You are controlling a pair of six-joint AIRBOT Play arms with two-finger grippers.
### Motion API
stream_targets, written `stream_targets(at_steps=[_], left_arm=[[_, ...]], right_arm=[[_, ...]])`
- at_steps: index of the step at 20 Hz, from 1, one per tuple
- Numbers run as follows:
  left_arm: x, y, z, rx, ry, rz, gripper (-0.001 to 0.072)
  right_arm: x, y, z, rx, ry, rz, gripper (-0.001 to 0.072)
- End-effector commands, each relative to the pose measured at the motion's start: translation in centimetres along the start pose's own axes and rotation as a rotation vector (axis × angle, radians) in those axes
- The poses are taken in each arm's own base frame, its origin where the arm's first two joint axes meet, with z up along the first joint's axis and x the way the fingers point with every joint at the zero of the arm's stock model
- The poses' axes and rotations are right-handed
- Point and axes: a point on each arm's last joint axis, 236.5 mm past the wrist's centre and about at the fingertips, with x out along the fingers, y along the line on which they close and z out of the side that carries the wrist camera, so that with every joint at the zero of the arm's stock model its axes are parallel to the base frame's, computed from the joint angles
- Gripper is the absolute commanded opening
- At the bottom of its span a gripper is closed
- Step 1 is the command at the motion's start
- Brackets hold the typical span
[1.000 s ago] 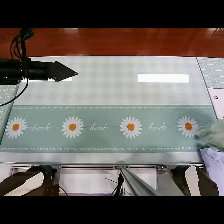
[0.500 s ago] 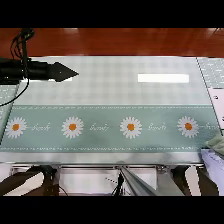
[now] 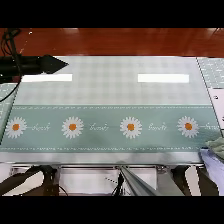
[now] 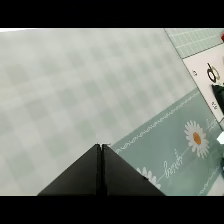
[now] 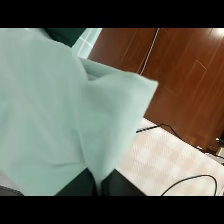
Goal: Fold the shirts.
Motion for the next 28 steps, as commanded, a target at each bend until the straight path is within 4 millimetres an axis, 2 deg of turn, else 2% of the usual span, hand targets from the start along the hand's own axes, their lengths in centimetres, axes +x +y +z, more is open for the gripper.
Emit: stream_targets(at_steps=[1, 4, 5, 7, 10, 11, 12, 13, 15, 17, 18, 19, 20, 21, 22, 23, 25, 28], left_arm=[[-1.8, 2.6, 1.1, -0.029, -0.052, 0.062, 0.0025], [-2.9, 3.9, 1.5, -0.046, -0.075, 0.091, 0.0025], [-3.0, 4.1, 1.6, -0.048, -0.078, 0.094, 0.0025], [-3.1, 4.1, 1.6, -0.049, -0.077, 0.094, 0.0025], [-3.0, 4.1, 1.5, -0.053, -0.076, 0.091, 0.0026], [-3.0, 3.9, 1.4, -0.053, -0.071, 0.086, 0.0026], [-3.0, 3.6, 1.1, -0.053, -0.059, 0.075, 0.0031], [-2.9, 3.1, 0.8, -0.054, -0.043, 0.055, 0.0101], [-2.7, 2.1, 0.2, -0.051, -0.017, 0.020, 0.0366], [-2.0, 1.5, -0.4, -0.022, 0.015, 0.022, 0.0366], [-1.6, 1.5, -1.1, 0.001, 0.060, 0.048, 0.0366], [-1.2, 1.8, -2.1, -0.001, 0.131, 0.111, 0.0366], [-1.0, 2.4, -3.0, 0.017, 0.203, 0.198, 0.0371], [-1.0, 2.8, -3.6, 0.075, 0.265, 0.278, 0.0420], [-0.9, 3.0, -3.9, 0.154, 0.317, 0.348, 0.0571], [-0.8, 3.2, -3.9, 0.203, 0.349, 0.424, 0.0720], [-0.9, 4.2, -4.0, 0.266, 0.385, 0.567, 0.0720], [-1.0, 5.0, -5.7, 0.212, 0.451, 0.676, 0.0720]], right_arm=[[0.3, -0.4, -0.4, -0.039, 0.012, -0.022, 0.0116], [0.1, -0.7, -0.6, -0.034, 0.003, -0.028, 0.0177], [0.1, -0.7, -0.6, -0.034, 0.003, -0.028, 0.0312], [0.1, -0.5, -0.5, -0.033, 0.000, -0.021, 0.0442], [0.1, -0.2, 0.7, -0.028, -0.050, -0.008, 0.0454], [-0.1, 0.7, 1.6, -0.026, -0.092, 0.030, 0.0451], [-0.3, 2.1, 2.7, -0.038, -0.139, 0.089, 0.0427], [-0.9, 4.1, 4.0, -0.053, -0.197, 0.176, 0.0410], [-3.7, 10.1, 6.8, -0.084, -0.346, 0.443, 0.0412], [-9.1, 17.0, 8.5, -0.128, -0.469, 0.785, 0.0412], [-11.3, 19.7, 8.5, -0.172, -0.489, 0.905, 0.0411], [-12.7, 22.2, 7.7, -0.246, -0.478, 0.985, 0.0412], [-13.3, 24.3, 6.7, -0.329, -0.454, 1.018, 0.0415], [-13.5, 26.1, 5.6, -0.416, -0.436, 1.023, 0.0463], [-13.4, 28.0, 4.6, -0.504, -0.421, 1.012, 0.0565], [-13.3, 29.6, 3.7, -0.584, -0.413, 0.992, 0.0604], [-12.8, 32.9, 1.8, -0.739, -0.393, 0.948, 0.0605], [-11.3, 36.6, -0.8, -0.923, -0.359, 0.854, 0.0605]])
